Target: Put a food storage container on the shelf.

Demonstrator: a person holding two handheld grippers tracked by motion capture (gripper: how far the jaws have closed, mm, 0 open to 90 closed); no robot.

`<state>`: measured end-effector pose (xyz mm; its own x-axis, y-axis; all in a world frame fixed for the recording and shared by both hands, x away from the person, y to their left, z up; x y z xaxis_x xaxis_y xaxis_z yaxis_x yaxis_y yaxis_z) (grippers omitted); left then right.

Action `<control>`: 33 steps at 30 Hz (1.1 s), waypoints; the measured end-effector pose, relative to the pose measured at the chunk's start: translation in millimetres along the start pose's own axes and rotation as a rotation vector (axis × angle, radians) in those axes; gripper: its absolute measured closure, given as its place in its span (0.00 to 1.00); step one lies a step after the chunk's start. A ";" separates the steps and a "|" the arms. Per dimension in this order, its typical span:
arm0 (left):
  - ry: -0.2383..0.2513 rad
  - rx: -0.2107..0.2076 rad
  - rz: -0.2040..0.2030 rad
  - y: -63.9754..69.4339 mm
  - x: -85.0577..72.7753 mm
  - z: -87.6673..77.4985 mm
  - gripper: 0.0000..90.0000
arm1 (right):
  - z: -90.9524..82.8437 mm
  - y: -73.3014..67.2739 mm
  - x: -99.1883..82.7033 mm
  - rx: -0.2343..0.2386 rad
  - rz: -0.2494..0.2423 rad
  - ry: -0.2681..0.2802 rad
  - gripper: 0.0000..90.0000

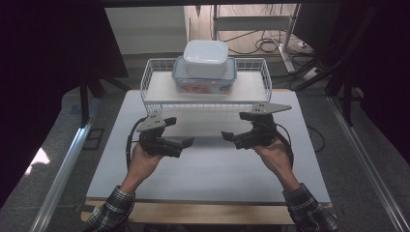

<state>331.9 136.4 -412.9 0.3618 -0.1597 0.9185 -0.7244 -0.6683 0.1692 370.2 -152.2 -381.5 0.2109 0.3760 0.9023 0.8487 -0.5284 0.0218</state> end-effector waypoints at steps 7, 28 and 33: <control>-0.017 0.010 -0.018 -0.9 -20.5 2.5 0.04 | 2.4 -0.3 -18.6 0.010 0.007 -0.015 0.01; -0.051 0.051 -0.027 13.0 -74.8 -5.7 0.04 | -14.8 -8.1 -78.6 -0.064 0.052 -0.058 0.00; -0.062 0.058 -0.052 10.7 -87.7 -9.2 0.04 | -16.9 -10.8 -90.6 -0.065 0.059 -0.073 0.00</control>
<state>287.1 150.0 -488.4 0.4352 -0.1670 0.8847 -0.6689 -0.7177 0.1936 333.7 -193.4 -456.2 0.2966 0.3963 0.8689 0.8009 -0.5987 -0.0003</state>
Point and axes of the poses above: each handheld gripper's, and its own axes: z roughly forward along the jaws, x roughly out of its top, y roughly to its right, the point moved 2 cm from there along z, roughly forward along the jaws, and after that the axes turned 6 degrees about -z, right-handed, at the moved point
